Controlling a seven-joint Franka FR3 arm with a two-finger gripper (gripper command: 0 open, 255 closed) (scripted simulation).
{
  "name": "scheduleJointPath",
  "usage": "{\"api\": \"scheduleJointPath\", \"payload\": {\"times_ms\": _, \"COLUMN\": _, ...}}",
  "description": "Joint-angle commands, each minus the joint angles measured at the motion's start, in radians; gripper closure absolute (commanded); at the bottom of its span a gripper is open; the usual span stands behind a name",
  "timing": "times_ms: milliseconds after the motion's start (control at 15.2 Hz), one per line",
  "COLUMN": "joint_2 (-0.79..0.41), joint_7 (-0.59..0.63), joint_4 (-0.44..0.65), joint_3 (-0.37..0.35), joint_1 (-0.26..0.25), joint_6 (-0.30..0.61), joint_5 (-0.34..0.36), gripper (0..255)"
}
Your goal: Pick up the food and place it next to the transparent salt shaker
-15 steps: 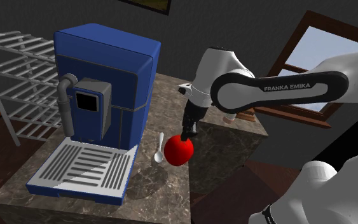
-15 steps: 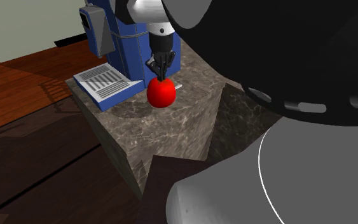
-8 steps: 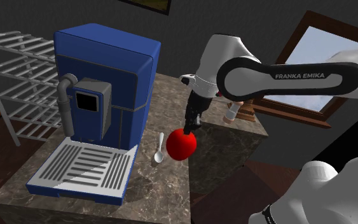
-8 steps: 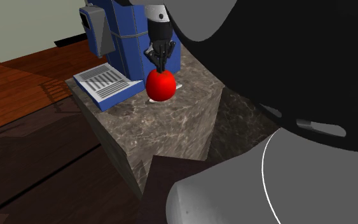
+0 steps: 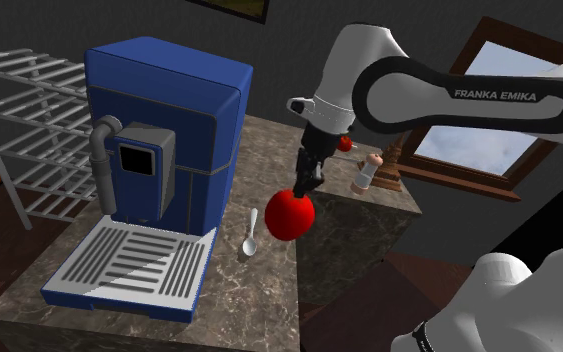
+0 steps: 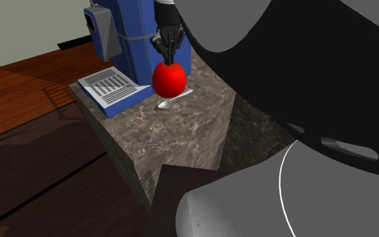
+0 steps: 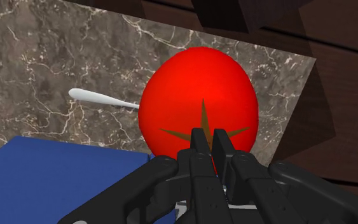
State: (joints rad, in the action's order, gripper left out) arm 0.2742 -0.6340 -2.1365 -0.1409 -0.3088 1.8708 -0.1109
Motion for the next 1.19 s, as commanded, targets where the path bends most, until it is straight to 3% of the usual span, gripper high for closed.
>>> {"api": "scheduleJointPath", "payload": {"times_ms": 0, "joint_2": 0.002, "joint_7": 0.003, "joint_4": 0.022, "joint_3": 0.000, "joint_1": 0.000, "joint_6": -0.024, "joint_5": 0.001, "gripper": 255}}
{"api": "scheduleJointPath", "payload": {"times_ms": 1122, "joint_2": -0.014, "joint_7": 0.019, "joint_4": 0.266, "joint_3": 0.006, "joint_1": 0.003, "joint_6": -0.252, "joint_5": 0.008, "gripper": 255}}
